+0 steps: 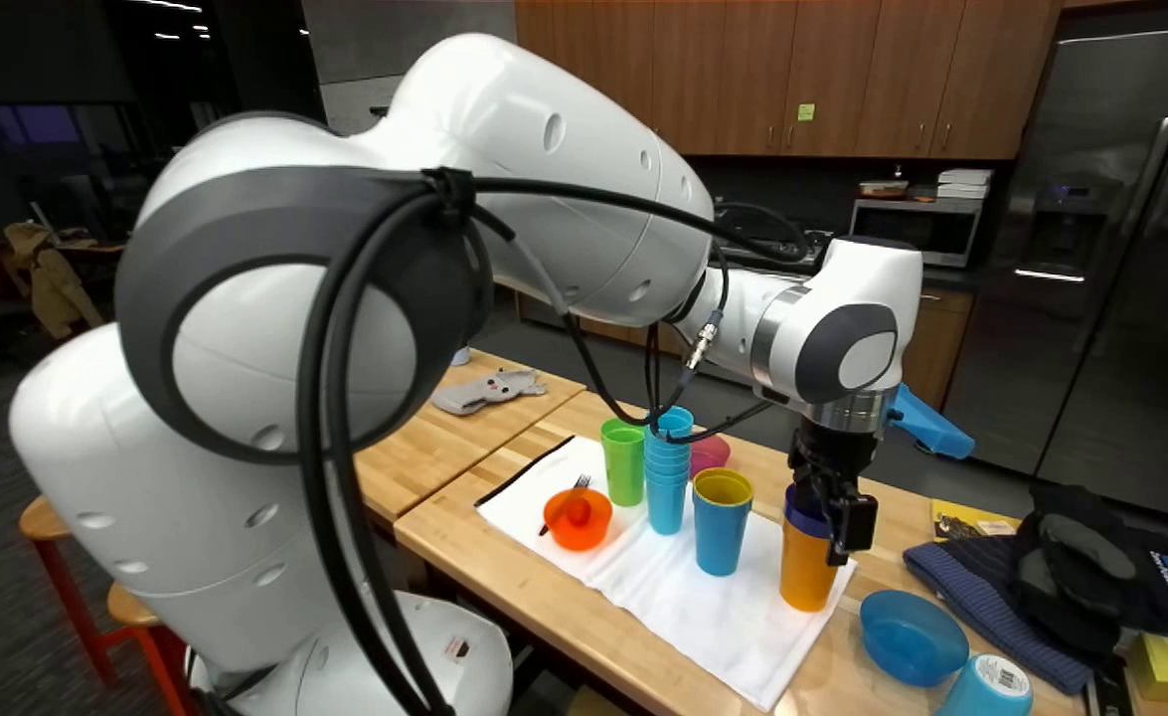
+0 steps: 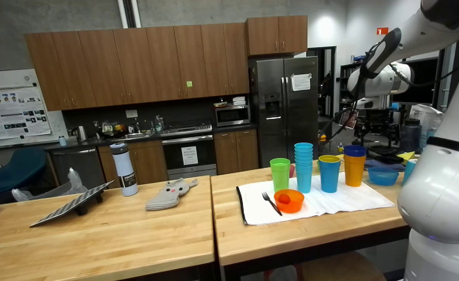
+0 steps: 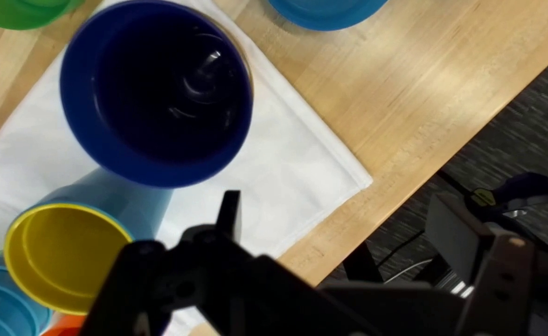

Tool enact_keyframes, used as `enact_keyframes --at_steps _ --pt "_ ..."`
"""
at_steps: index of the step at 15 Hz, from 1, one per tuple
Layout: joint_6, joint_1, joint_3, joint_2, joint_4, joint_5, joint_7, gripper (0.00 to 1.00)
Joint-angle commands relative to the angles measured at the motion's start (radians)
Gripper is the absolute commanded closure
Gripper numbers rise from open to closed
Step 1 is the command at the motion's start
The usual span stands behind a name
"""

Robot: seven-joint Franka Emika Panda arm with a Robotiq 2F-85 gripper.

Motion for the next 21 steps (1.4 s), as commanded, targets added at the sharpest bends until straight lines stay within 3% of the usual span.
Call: enact_keyframes --at_steps 1,7,11,15,21 --pt "-0.012 0.049 -0.066 0.008 0.037 -0.035 0.0 0.0" --pt "0.033 0.116 -0.106 0.005 0.066 -0.093 -0.001 0.0" --pt "0.046 0.286 -0.2 -0.074 0.031 -0.186 -0.001 0.0" --pt "0.042 0.448 -0.331 -0.183 -0.001 -0.392 0.0 0.0" --pt "-0.001 0.584 -0.476 -0.307 0.048 -0.583 0.0 0.0"
